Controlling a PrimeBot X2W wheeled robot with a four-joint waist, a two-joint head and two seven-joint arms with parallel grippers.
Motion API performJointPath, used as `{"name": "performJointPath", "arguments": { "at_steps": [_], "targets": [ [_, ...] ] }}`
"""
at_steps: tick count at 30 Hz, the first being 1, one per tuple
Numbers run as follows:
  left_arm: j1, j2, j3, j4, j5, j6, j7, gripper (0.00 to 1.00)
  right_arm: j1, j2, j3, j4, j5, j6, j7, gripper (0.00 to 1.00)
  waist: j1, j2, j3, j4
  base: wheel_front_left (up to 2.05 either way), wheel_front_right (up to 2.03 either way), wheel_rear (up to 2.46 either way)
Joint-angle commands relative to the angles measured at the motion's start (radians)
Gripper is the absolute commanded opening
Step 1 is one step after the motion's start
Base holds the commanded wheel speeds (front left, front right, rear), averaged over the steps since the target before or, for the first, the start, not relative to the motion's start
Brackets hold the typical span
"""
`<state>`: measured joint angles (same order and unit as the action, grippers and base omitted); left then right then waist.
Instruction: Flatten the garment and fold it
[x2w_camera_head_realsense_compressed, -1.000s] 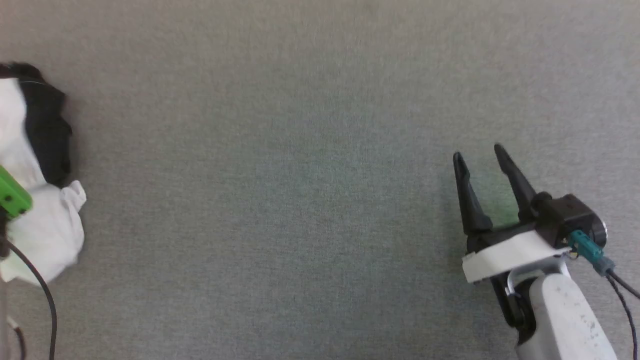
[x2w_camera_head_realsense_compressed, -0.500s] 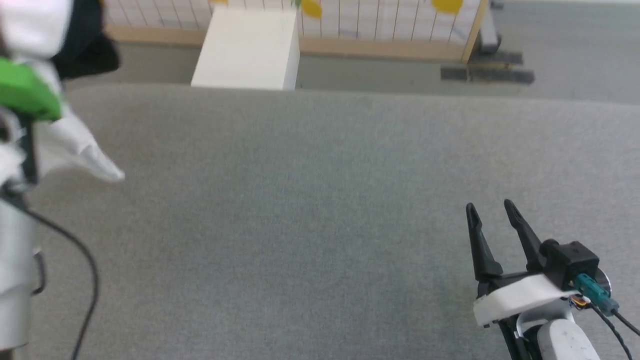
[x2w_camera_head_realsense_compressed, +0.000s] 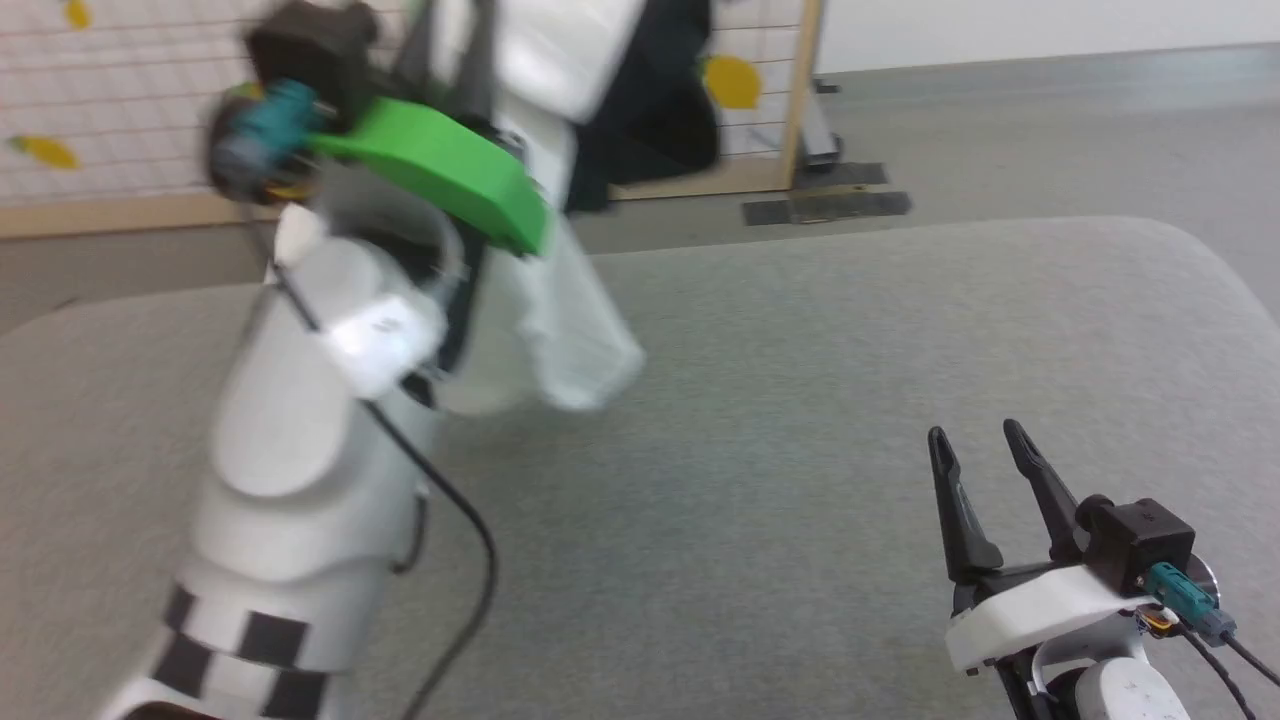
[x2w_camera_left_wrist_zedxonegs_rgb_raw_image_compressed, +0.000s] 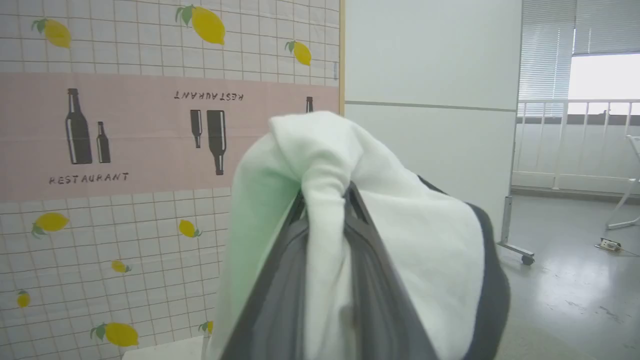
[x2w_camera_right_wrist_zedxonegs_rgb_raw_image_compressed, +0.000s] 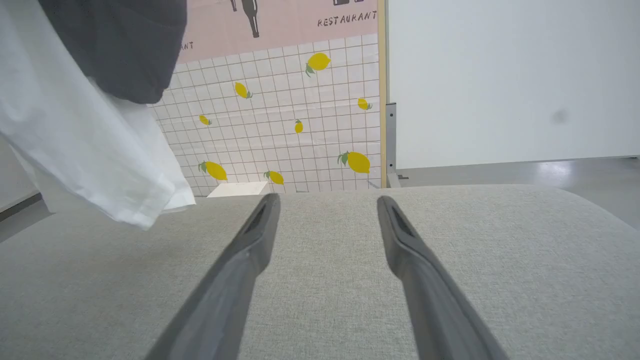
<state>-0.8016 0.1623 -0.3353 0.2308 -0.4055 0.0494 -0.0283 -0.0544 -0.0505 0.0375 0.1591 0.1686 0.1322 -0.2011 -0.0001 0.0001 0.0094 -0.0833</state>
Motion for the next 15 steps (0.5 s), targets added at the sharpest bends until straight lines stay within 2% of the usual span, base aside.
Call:
{"name": "performJointPath", "arguments": {
  "at_steps": [1, 5, 10, 15],
  "targets": [
    [0.027, -0.019, -0.016, 0.026, -0.008, -0.009, -0.008, 0.00, 0.015, 0.000, 0.002, -0.007, 0.001, -0.002, 0.006, 1.00, 0.0001, -0.0001, -0.008, -0.075, 0.00, 0.00, 0.00],
    [0.130, -0.069, -0.076, 0.145, -0.063, -0.030, 0.044, 0.00, 0.018, 0.000, 0.004, -0.018, -0.002, -0.002, 0.014, 1.00, 0.0001, -0.0001, 0.004, -0.112, 0.00, 0.00, 0.00],
    [0.267, -0.094, -0.171, 0.340, -0.140, -0.061, 0.247, 0.00, 0.013, 0.000, 0.012, -0.029, -0.002, -0.002, 0.018, 1.00, 0.0001, -0.0001, 0.023, -0.140, 0.00, 0.00, 0.00],
    [0.316, -0.095, -0.247, 0.471, -0.143, -0.078, 0.411, 0.00, 0.013, 0.000, 0.015, -0.030, -0.001, -0.002, 0.018, 1.00, 0.0001, -0.0001, 0.031, -0.143, 0.00, 0.00, 0.00]
  ]
}}
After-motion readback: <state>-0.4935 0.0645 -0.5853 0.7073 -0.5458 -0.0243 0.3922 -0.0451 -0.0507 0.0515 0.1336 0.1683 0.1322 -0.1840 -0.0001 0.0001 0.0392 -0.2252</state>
